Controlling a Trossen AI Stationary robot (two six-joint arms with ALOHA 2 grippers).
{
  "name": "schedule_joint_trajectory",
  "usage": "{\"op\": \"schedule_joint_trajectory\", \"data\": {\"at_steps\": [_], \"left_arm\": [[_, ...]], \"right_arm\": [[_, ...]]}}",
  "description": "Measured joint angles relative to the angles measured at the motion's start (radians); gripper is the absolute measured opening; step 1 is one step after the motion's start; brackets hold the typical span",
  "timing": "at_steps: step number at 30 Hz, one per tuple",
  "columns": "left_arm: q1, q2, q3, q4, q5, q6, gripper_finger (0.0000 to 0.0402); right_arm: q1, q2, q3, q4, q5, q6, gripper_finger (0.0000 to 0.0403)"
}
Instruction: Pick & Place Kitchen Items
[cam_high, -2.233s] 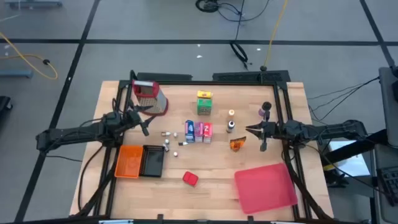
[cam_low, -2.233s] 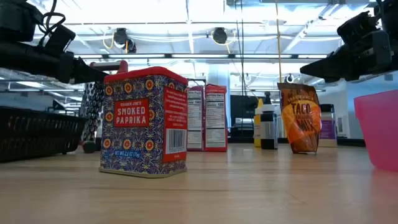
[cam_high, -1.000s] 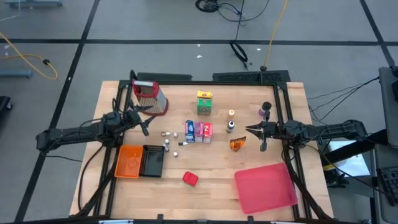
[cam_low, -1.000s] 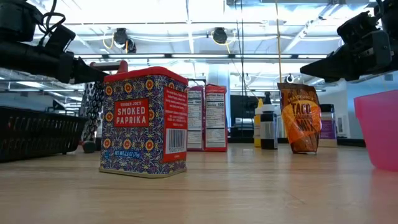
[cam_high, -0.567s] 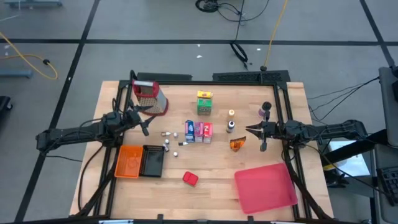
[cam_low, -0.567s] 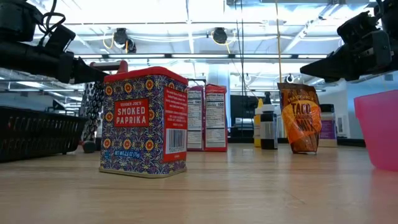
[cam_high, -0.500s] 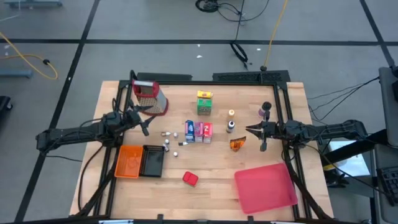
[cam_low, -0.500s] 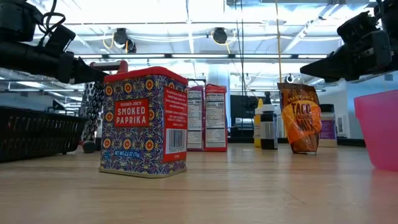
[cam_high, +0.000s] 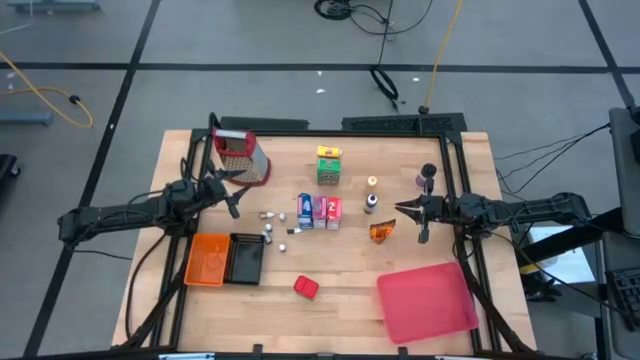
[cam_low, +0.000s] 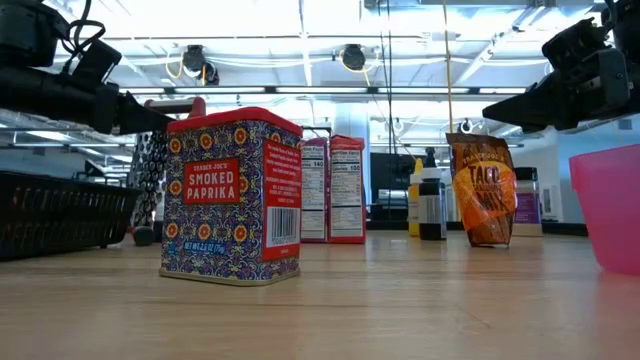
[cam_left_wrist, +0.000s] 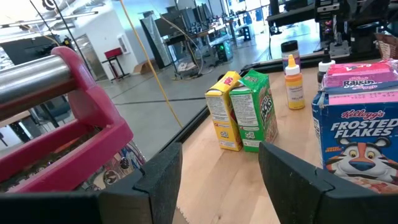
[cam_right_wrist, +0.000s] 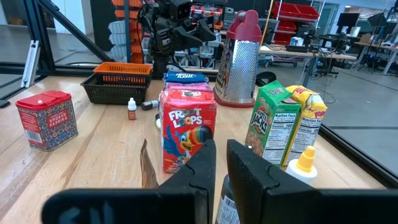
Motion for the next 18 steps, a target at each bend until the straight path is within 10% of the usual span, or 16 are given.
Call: {"op": "schedule_joint_trajectory", "data": {"at_steps": [18], "left_arm": [[0.000, 0.000, 0.000, 0.000, 0.000, 0.000, 0.0216]], "right_arm": [[0.000, 0.000, 0.000, 0.048, -0.002, 0.024, 0.0034]]}}
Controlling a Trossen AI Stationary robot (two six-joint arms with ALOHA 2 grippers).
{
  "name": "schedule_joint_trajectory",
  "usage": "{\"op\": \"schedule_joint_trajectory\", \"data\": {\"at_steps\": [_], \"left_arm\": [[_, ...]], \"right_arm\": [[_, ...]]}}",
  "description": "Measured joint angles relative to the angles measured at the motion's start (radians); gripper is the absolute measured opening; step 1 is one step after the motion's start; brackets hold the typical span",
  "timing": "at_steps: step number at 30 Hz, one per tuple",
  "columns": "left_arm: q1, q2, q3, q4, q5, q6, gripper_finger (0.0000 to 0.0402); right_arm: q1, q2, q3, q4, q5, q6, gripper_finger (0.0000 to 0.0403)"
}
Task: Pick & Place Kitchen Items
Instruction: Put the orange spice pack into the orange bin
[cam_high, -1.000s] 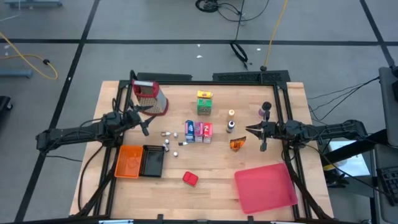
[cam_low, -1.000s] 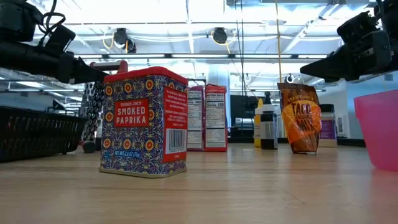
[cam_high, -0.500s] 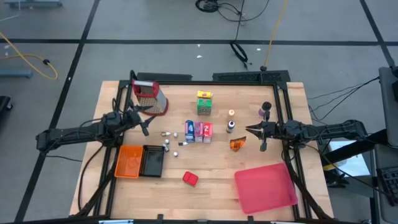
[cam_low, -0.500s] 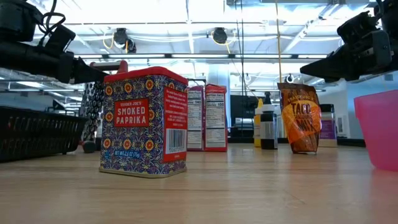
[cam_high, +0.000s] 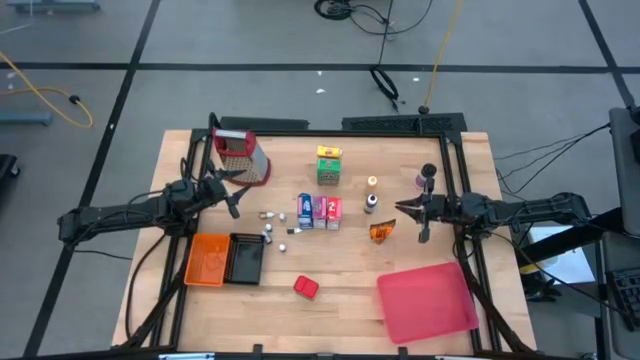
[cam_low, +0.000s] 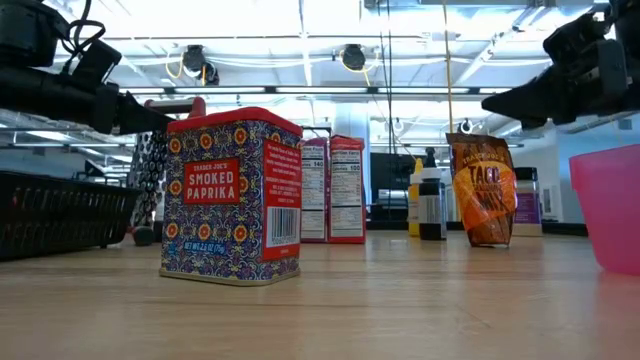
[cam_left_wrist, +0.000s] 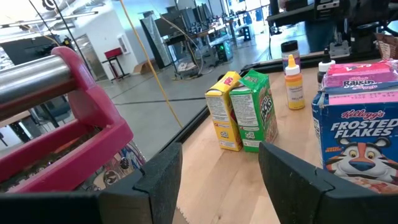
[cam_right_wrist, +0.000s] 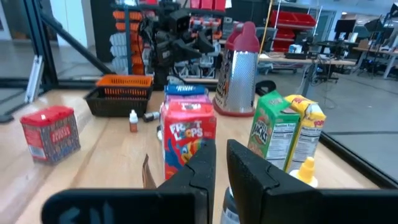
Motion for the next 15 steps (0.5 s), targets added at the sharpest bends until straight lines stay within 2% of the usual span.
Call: {"op": "schedule_joint_trajectory", "data": {"at_steps": [6, 15], "left_arm": [[0.000, 0.000, 0.000, 0.003, 0.001, -0.006, 0.0216], [0.000, 0.000, 0.000, 0.018, 0.004, -0.110, 0.0216]], "right_arm": [[0.000, 0.000, 0.000, 0.066, 0.001, -0.009, 0.0034], [0.000, 0.017, 0.000, 0.100, -0.022, 0.066, 0.0034]]}}
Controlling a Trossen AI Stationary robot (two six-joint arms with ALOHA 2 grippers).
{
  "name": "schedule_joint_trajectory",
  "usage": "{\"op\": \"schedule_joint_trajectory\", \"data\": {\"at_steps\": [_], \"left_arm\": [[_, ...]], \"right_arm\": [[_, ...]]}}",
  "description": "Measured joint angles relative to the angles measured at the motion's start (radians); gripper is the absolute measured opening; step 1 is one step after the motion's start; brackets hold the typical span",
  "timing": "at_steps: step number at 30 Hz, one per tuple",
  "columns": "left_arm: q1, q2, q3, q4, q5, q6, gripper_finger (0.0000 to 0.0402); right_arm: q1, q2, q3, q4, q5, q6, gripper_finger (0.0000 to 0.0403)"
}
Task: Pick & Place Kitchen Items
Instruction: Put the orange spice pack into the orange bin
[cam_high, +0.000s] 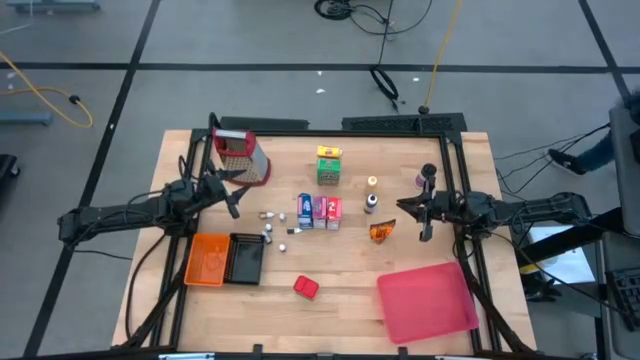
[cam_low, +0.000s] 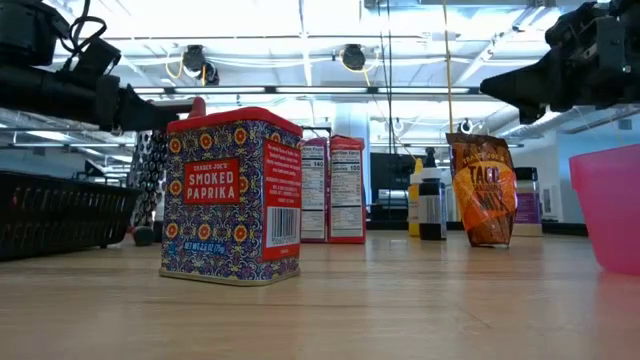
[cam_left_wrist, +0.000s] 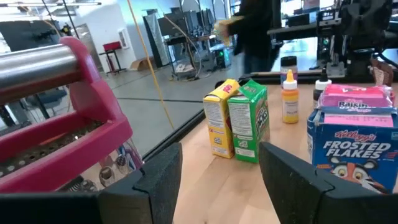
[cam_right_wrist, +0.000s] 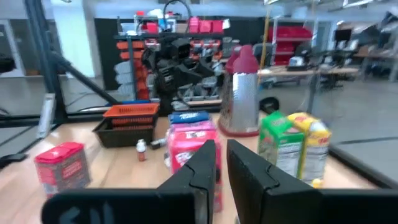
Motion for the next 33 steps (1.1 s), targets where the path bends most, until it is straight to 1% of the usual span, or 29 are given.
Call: {"op": "schedule_joint_trajectory", "data": {"at_steps": [4, 6, 9, 12, 16, 19, 24, 30, 33], "left_arm": [[0.000, 0.000, 0.000, -0.001, 0.000, -0.027, 0.0216], [0.000, 0.000, 0.000, -0.001, 0.000, -0.048, 0.0216], [0.000, 0.000, 0.000, -0.001, 0.000, -0.057, 0.0216], [0.000, 0.000, 0.000, -0.002, 0.013, -0.133, 0.0216], [0.000, 0.000, 0.000, -0.002, 0.049, -0.218, 0.0216], [0.000, 0.000, 0.000, -0.002, 0.050, -0.233, 0.0216], [0.000, 0.000, 0.000, -0.003, 0.049, -0.236, 0.0216], [0.000, 0.000, 0.000, -0.003, 0.050, -0.236, 0.0216], [0.000, 0.000, 0.000, -0.003, 0.049, -0.236, 0.0216]], "right_arm": [[0.000, 0.037, 0.000, -0.020, -0.003, 0.056, 0.0038], [0.000, 0.058, 0.000, -0.021, -0.003, 0.087, 0.0050], [0.000, 0.091, 0.000, -0.021, -0.004, 0.146, 0.0085], [0.000, 0.120, 0.000, -0.021, -0.014, 0.185, 0.0129], [0.001, 0.149, 0.000, -0.021, -0.076, 0.247, 0.0180], [0.003, 0.168, 0.000, -0.025, -0.110, 0.251, 0.0202], [0.003, 0.194, 0.000, -0.060, -0.110, 0.252, 0.0209], [0.003, 0.223, 0.000, -0.095, -0.111, 0.277, 0.0202], [0.003, 0.241, 0.000, -0.125, -0.130, 0.278, 0.0199]]}}
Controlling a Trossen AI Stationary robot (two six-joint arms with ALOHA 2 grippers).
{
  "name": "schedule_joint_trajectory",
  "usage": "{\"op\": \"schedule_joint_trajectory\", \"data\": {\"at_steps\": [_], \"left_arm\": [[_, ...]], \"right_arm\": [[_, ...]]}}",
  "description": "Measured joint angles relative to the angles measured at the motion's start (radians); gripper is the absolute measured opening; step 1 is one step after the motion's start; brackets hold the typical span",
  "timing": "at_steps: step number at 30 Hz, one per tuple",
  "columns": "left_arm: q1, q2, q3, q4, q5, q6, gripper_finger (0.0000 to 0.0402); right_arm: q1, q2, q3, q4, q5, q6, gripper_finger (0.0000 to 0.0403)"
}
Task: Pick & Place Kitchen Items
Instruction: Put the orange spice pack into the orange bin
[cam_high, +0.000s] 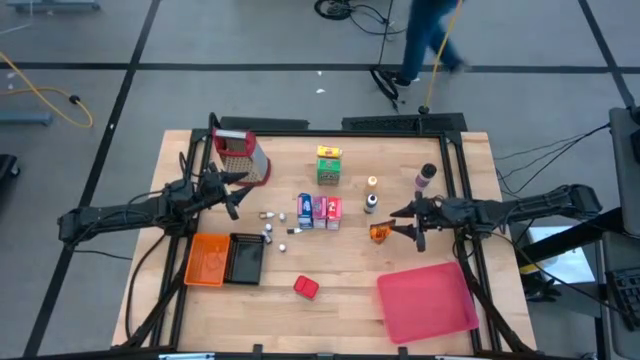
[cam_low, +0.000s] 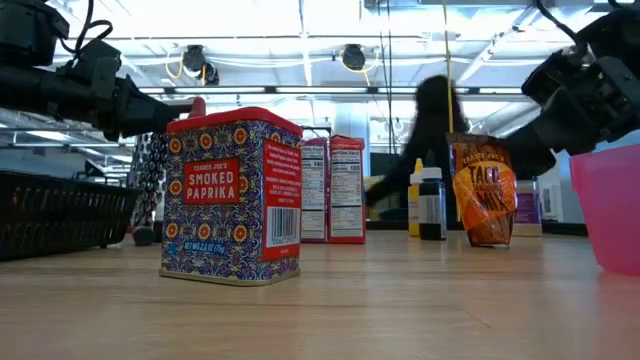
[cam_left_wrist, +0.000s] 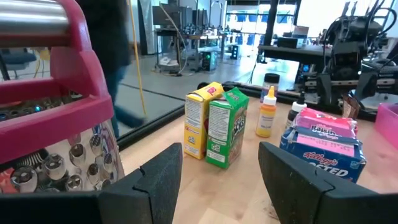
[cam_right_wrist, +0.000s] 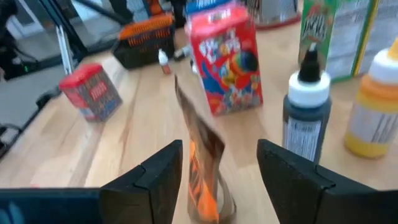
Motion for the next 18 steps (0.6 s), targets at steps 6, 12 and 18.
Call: {"op": "schedule_joint_trajectory", "data": {"at_steps": [6, 12, 18], "left_arm": [[0.000, 0.000, 0.000, 0.000, 0.000, 0.000, 0.0216], [0.000, 0.000, 0.000, 0.000, 0.000, 0.000, 0.0216], [0.000, 0.000, 0.000, 0.000, 0.000, -0.001, 0.0216]], "right_arm": [[0.000, 0.027, 0.000, 0.005, -0.002, 0.022, 0.0199], [0.000, 0.055, 0.000, 0.033, 0.002, 0.026, 0.0160], [0.000, 0.081, 0.000, 0.044, 0.001, 0.023, 0.0032]]}}
